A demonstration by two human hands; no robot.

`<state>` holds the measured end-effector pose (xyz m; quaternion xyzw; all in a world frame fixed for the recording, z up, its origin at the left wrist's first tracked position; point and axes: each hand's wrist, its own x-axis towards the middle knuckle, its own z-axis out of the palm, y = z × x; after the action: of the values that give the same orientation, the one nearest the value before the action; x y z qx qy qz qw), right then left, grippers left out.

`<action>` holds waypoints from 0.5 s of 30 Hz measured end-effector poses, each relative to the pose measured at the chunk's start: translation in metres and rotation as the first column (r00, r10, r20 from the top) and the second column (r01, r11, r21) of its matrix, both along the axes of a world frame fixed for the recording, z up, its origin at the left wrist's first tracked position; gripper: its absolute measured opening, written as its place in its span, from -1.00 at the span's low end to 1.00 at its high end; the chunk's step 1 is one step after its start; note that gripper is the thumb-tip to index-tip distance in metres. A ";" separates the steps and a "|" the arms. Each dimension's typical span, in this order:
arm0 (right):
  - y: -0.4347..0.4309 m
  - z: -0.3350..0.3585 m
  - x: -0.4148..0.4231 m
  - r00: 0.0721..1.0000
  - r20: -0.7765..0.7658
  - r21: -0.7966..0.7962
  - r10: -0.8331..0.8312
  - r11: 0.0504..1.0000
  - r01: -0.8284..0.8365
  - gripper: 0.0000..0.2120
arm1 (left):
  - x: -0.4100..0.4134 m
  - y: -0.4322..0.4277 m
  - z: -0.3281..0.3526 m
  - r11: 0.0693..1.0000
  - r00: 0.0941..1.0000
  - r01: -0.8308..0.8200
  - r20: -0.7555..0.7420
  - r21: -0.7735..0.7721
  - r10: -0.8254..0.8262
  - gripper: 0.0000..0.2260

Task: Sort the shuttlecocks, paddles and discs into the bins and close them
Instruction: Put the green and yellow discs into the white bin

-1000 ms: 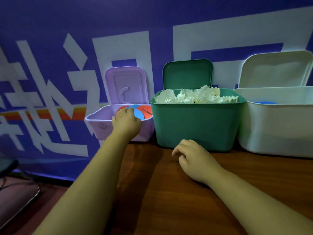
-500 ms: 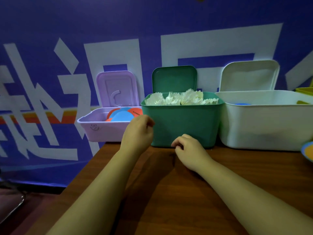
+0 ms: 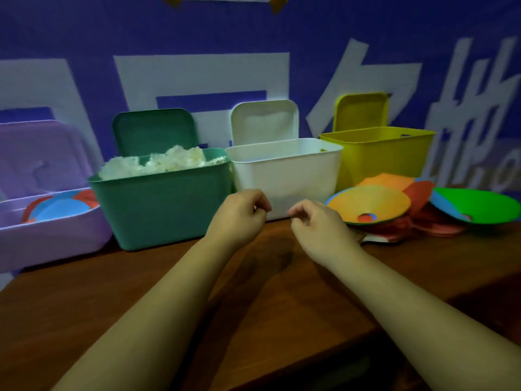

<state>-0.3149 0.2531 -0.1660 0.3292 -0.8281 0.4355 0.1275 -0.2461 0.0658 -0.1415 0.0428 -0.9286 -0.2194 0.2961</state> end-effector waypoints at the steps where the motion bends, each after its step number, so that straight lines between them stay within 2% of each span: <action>1: 0.017 -0.001 -0.007 0.999 0.001 -0.007 -0.045 0.999 0.045 -0.82 | -0.014 0.017 0.000 0.999 0.999 0.032 -0.006 0.005 -0.032 -0.80; 6: 0.094 -0.003 -0.033 0.970 -0.020 -0.128 -0.244 0.962 0.240 -0.79 | -0.086 0.091 -0.014 0.984 0.983 0.171 0.060 0.042 -0.173 -0.81; 8: 0.119 -0.004 -0.041 0.944 -0.082 -0.138 -0.320 0.941 0.307 -0.73 | -0.104 0.114 -0.024 0.979 0.975 0.195 0.094 0.054 -0.200 -0.73; 11: 0.145 -0.012 -0.053 0.916 -0.122 -0.073 -0.382 0.924 0.376 -0.64 | -0.114 0.134 -0.045 0.969 0.964 0.243 0.121 -0.038 -0.237 -0.59; 15: 0.149 -0.043 -0.059 0.922 -0.165 0.005 -0.350 0.935 0.356 -0.68 | -0.119 0.135 -0.069 0.943 0.968 0.250 0.071 -0.220 -0.241 -0.68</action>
<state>-0.3738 0.4017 -0.2093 0.2111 -0.8683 0.3627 0.2646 -0.3651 0.2007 -0.2109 -0.1026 -0.9518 -0.1460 0.2493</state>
